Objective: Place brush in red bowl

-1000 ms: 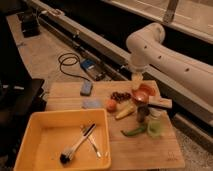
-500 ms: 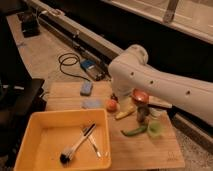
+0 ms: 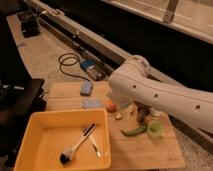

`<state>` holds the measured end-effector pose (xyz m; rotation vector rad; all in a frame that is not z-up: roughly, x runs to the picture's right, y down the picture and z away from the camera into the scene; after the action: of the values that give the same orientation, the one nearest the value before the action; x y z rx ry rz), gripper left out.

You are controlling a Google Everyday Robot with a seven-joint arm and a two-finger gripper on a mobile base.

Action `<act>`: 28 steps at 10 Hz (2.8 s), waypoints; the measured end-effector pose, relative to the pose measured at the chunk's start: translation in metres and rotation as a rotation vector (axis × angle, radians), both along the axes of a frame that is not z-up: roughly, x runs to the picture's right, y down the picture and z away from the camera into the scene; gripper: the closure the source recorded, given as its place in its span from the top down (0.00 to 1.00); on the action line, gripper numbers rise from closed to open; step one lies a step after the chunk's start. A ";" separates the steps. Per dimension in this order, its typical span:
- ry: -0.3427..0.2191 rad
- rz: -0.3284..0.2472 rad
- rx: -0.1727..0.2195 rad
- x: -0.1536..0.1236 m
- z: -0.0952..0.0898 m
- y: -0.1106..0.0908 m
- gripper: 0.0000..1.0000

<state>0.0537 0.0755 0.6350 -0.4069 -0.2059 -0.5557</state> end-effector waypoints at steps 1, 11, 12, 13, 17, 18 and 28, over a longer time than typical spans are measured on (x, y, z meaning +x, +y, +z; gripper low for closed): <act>-0.013 -0.031 -0.011 -0.005 0.004 0.003 0.79; -0.336 -0.350 -0.159 -0.190 0.038 0.068 0.79; -0.360 -0.360 -0.163 -0.204 0.035 0.075 0.79; -0.358 -0.357 -0.159 -0.202 0.036 0.074 0.79; -0.354 -0.356 -0.169 -0.203 0.036 0.075 0.79; -0.355 -0.353 -0.181 -0.205 0.038 0.079 0.79; -0.461 -0.156 -0.363 -0.232 0.118 0.203 0.79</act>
<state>-0.1786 0.2780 0.7526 -0.6467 -0.7299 -0.7652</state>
